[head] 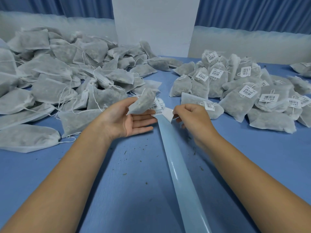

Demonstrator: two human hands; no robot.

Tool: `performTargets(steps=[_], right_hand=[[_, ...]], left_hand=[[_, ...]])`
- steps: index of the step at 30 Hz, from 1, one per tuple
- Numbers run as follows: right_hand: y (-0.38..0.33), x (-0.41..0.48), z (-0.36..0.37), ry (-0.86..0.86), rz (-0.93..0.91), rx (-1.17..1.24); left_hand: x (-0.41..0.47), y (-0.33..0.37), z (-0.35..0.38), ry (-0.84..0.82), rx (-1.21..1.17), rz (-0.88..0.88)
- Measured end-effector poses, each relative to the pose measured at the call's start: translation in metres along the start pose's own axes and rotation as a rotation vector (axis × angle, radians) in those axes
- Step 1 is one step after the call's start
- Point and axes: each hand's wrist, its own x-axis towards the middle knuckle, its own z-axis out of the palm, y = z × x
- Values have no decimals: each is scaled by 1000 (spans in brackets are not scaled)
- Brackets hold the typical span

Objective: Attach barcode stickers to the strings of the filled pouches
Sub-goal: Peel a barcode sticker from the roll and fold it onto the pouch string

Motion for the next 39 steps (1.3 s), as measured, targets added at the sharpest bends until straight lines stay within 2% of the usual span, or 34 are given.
performTargets(steps=[10, 14, 18, 21, 25, 28, 33, 39], right_hand=[[-4, 5, -8, 67, 233, 200], [-4, 6, -10, 97, 244, 220], [-6, 1, -9, 61, 86, 267], [-11, -5, -7, 61, -12, 270], [-13, -11, -5, 157, -191, 220], [-15, -14, -2, 224, -313, 231], [-11, -19, 2, 342, -525, 134], [-5, -21, 8, 329, -595, 20]], left_hand=[[2, -1, -2, 49, 20, -14], [-2, -1, 5, 124, 119, 53], [-5, -2, 10, 240, 306, 210], [-7, -1, 12, 302, 276, 297], [-7, -5, 18, 334, 289, 408], [-8, -11, 29, 283, 319, 452], [-9, -19, 43, 214, 341, 415], [-14, -20, 46, 95, 305, 374]])
